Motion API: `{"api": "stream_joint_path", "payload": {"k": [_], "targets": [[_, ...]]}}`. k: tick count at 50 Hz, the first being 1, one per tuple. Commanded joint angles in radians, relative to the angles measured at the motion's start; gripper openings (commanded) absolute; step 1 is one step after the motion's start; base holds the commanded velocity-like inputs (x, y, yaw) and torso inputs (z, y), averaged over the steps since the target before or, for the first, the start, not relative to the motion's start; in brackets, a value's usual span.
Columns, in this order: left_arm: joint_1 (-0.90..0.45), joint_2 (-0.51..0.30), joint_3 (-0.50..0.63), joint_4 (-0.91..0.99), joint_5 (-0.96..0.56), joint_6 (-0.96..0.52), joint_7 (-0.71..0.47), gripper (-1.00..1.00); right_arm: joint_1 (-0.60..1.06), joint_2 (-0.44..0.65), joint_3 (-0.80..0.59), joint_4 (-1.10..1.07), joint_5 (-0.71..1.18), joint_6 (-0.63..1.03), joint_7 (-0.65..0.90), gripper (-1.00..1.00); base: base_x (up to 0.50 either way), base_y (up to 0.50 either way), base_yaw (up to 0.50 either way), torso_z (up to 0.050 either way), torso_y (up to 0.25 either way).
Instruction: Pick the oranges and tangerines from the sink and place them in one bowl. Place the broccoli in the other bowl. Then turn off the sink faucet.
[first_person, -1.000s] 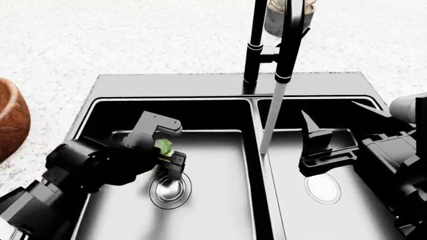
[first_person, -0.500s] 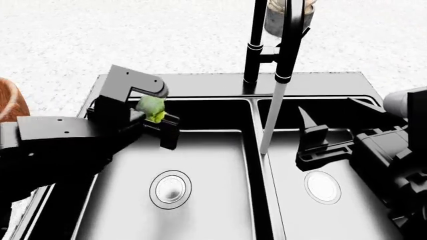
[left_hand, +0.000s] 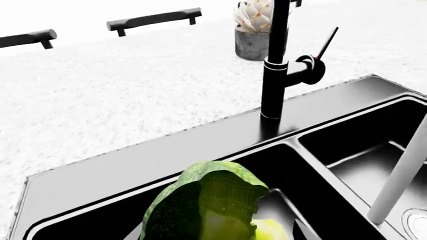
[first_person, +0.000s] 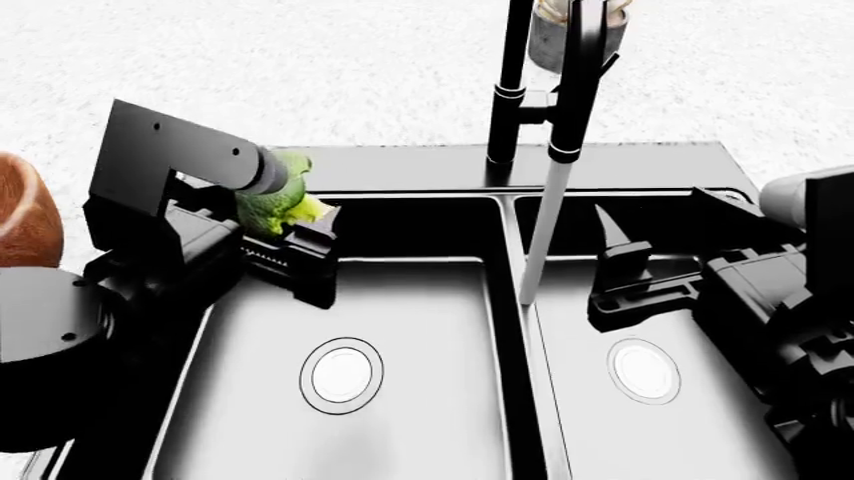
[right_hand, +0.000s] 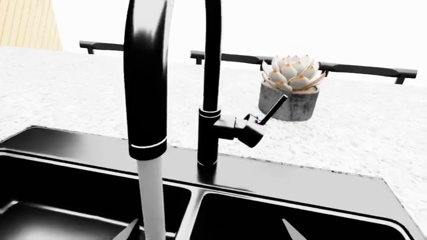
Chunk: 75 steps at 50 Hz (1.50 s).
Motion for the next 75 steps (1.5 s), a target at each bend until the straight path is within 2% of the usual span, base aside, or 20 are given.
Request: {"api": "stream_joint_path", "payload": {"k": [1, 19, 38, 75], "targets": [[0.015, -0.034, -0.03, 0.057, -0.054, 0.028, -0.041, -1.0, -0.005, -0.012, -0.008, 0.005, -0.008, -0.004, 0.003, 1.0, -0.39, 0.01, 0.0, 0.0, 0.0], [0.021, -0.034, -0.028, 0.064, -0.06, 0.035, -0.057, -1.0, -0.021, -0.003, 0.004, -0.012, 0.012, -0.016, 0.02, 1.0, -0.43, -0.03, 0.0, 0.001, 0.0], [0.014, -0.028, -0.023, 0.063, -0.068, 0.036, -0.07, -1.0, -0.06, 0.012, 0.033, -0.019, -0.005, -0.042, 0.009, 1.0, -0.34, -0.45, 0.0, 0.0, 0.0], [0.02, -0.036, -0.026, 0.057, -0.062, 0.047, -0.058, -1.0, -0.083, 0.023, 0.053, -0.025, -0.011, -0.061, 0.023, 1.0, -0.04, -0.5, 0.0, 0.0, 0.0]]}}
